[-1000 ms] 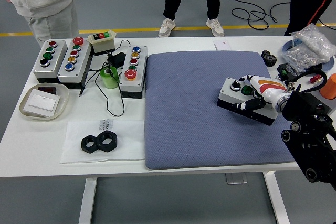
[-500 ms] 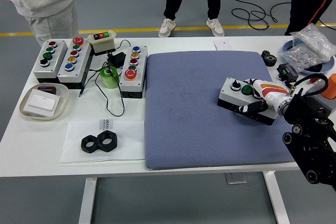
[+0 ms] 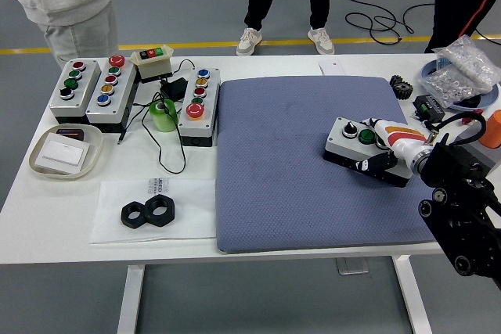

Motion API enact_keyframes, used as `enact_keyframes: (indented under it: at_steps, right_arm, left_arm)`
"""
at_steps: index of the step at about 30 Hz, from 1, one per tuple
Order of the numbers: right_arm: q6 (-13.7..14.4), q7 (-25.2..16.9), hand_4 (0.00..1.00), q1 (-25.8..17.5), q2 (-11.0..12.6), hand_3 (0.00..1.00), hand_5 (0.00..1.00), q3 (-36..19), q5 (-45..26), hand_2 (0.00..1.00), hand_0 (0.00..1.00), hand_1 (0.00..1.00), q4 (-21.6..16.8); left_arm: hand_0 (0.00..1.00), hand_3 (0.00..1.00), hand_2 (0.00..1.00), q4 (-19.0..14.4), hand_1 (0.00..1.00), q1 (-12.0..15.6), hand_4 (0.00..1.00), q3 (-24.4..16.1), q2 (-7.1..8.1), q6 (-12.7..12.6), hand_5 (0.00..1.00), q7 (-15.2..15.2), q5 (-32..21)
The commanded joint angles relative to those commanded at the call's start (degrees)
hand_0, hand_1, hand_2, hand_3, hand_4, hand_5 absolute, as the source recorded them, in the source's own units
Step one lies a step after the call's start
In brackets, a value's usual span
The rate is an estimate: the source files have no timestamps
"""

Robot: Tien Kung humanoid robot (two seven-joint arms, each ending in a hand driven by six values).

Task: Pick up the button,place it on the desk,press the button,press the button

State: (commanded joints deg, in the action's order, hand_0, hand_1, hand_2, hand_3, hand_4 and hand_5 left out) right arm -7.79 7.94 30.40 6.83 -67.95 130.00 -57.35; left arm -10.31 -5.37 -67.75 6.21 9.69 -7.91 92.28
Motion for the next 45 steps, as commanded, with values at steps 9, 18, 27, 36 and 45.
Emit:
enact_keyframes:
  at_steps: [9,18,27,36,45]
  right_arm:
    - [1.27,-0.20,0.558,0.19,0.19,0.530,0.002,0.50,0.00,0.411,0.368,0.382,0.04]
    - [1.11,-0.38,0.513,0.22,0.79,0.511,0.002,0.93,0.00,0.400,0.333,0.380,-0.98]
    - [0.86,-0.57,0.516,0.36,1.06,0.507,0.002,1.16,0.00,0.393,0.336,0.372,-1.08]
    - [0.22,-0.62,0.515,0.62,2.21,0.506,0.002,1.88,0.00,0.389,0.341,0.367,-3.53]
    - [-0.78,-1.08,0.517,0.42,4.30,0.505,0.002,3.71,0.00,0.382,0.340,0.366,-6.95]
  left_arm:
    - [0.738,0.770,0.970,0.00,0.896,0.00,0.571,-0.28,-0.06,-0.07,0.998,0.09,0.04]
    - [0.738,0.770,0.970,0.00,0.897,-0.19,0.572,-0.48,-0.03,-0.14,0.998,0.11,-0.13]
    - [0.738,0.770,0.970,0.00,0.897,-0.10,0.571,-0.62,-0.10,-0.15,0.998,0.10,-0.20]
    - [0.739,0.769,0.971,0.00,0.897,-0.09,0.571,-0.68,-0.09,-0.17,0.998,0.07,-0.34]
    - [0.739,0.770,0.971,0.00,0.896,0.28,0.572,-0.71,-0.10,-0.22,0.998,0.09,-0.28]
